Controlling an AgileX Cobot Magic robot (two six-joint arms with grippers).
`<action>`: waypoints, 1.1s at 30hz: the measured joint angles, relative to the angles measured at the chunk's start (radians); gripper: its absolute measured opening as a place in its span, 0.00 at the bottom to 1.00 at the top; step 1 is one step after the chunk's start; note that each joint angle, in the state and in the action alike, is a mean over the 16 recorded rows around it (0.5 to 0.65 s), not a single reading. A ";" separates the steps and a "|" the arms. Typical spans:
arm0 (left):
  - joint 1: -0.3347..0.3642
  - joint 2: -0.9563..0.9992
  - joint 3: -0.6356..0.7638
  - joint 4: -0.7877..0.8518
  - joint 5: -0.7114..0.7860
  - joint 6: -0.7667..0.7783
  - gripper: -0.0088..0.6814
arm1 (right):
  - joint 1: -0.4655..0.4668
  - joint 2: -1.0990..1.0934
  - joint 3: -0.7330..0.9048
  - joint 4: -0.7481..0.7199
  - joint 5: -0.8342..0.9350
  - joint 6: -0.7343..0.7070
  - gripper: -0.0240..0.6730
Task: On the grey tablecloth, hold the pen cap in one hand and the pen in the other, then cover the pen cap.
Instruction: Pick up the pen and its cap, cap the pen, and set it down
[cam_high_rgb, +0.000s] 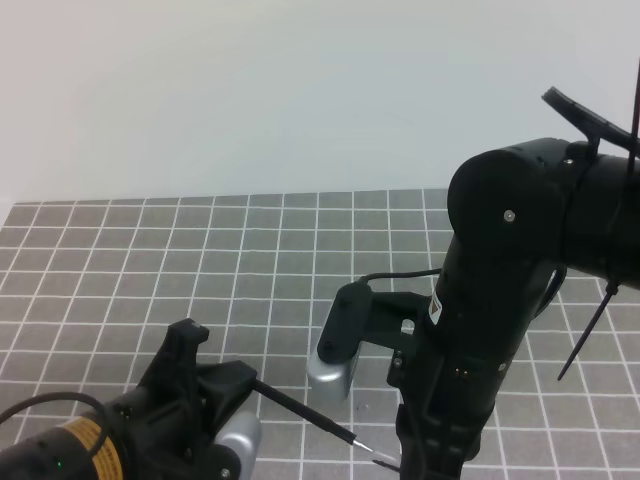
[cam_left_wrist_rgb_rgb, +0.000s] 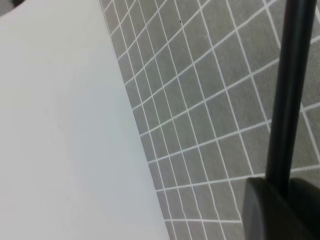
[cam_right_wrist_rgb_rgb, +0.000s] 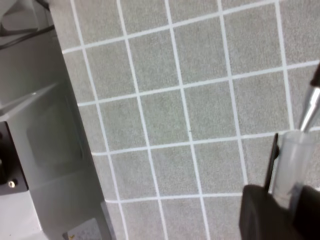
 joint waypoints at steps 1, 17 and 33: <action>0.000 0.000 0.000 -0.002 -0.001 0.000 0.07 | 0.000 0.000 0.000 -0.001 0.000 0.000 0.17; 0.000 -0.013 0.000 -0.007 0.001 0.019 0.07 | 0.000 0.000 0.000 -0.018 0.000 0.005 0.17; 0.000 -0.021 0.000 -0.007 0.013 0.021 0.07 | 0.000 0.000 0.000 -0.011 -0.002 0.003 0.17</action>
